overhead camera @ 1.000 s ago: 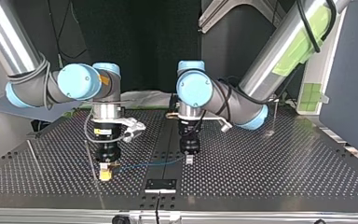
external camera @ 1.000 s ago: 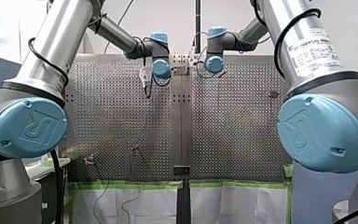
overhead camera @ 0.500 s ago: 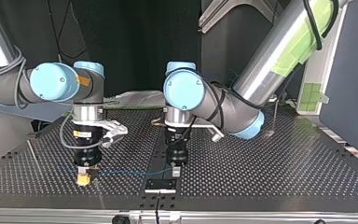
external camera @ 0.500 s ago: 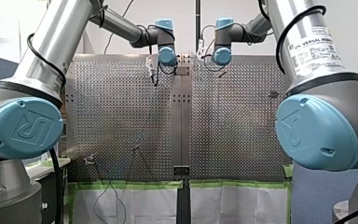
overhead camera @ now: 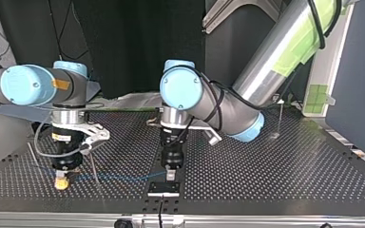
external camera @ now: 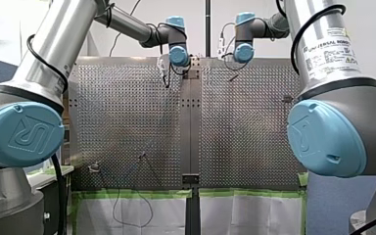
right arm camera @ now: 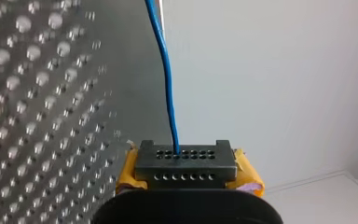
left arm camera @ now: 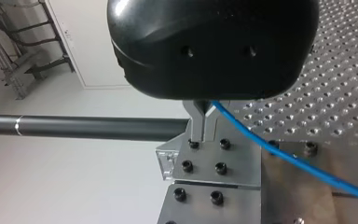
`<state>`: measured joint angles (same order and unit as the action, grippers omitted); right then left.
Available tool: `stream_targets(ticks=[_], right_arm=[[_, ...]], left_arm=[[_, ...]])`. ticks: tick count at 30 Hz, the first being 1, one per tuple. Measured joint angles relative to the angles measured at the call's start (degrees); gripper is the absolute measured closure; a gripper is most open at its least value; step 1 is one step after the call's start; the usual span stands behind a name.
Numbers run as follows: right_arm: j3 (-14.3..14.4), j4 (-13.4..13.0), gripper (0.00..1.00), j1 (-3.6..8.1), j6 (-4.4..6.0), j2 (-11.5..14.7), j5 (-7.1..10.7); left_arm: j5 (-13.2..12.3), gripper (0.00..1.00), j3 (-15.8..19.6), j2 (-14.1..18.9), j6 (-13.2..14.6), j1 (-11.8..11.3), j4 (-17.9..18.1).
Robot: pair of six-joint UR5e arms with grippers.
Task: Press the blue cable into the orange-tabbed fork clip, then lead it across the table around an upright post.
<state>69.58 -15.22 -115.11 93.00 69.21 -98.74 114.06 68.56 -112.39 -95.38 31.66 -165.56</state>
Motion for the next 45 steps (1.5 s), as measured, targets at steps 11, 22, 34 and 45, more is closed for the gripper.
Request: stream_targets(ticks=[11,22,34,45], right_arm=[[0.0,1.6,1.00,2.86,-0.04,0.7,0.04],[0.1,2.3,1.00,5.61,-0.25,0.7,0.47],[0.1,3.0,1.00,8.27,-0.30,0.7,2.10],[0.2,3.4,1.00,10.00,-0.43,0.7,2.66]], left_arm=[[-0.6,1.00,-3.3,-2.0,-1.1,0.6,-2.0],[-1.2,1.00,-8.5,-4.7,-3.3,2.0,-4.5],[-2.7,1.00,-11.3,-7.5,-4.6,2.5,-6.5],[-3.7,1.00,-15.2,-11.5,-5.7,3.4,-7.1]])
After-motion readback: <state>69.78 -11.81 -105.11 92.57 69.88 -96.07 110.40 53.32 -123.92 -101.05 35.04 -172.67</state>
